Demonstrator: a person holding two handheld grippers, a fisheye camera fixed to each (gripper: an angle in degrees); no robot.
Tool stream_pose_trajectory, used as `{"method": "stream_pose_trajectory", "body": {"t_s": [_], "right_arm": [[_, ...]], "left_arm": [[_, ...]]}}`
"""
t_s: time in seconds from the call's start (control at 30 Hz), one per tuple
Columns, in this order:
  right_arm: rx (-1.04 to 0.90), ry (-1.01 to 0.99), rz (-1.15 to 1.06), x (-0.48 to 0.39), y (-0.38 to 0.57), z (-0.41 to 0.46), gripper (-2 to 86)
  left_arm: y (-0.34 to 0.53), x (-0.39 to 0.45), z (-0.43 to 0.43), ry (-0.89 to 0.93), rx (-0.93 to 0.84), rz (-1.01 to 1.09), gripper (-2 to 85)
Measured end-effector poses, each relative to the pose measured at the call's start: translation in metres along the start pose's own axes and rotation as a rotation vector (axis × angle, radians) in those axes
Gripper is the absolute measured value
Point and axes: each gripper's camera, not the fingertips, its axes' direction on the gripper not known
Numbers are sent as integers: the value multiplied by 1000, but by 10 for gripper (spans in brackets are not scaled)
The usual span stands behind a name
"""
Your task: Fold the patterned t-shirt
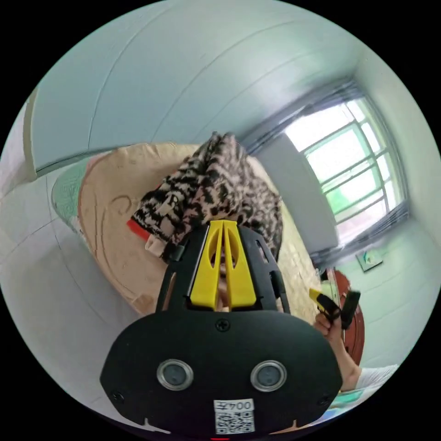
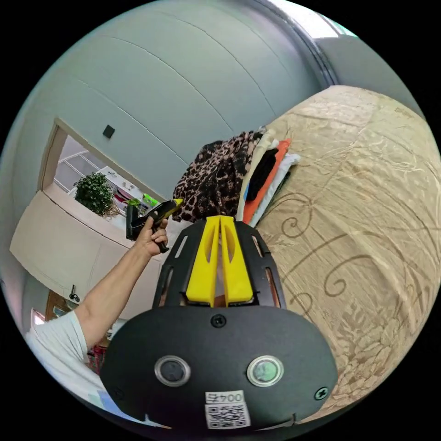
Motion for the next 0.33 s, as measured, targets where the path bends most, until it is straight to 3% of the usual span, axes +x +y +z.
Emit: {"method": "stream_pose_trajectory", "body": {"t_s": [0.07, 0.2, 0.33], "right_arm": [[57, 28, 0, 13, 38, -51, 8], [114, 121, 109, 67, 158, -149, 36], [212, 378, 372, 132, 308, -253, 41]], "left_arm": [[27, 31, -16, 159, 130, 110, 3], [117, 105, -7, 496, 93, 276, 5], [267, 184, 56, 776, -160, 277, 5]]}}
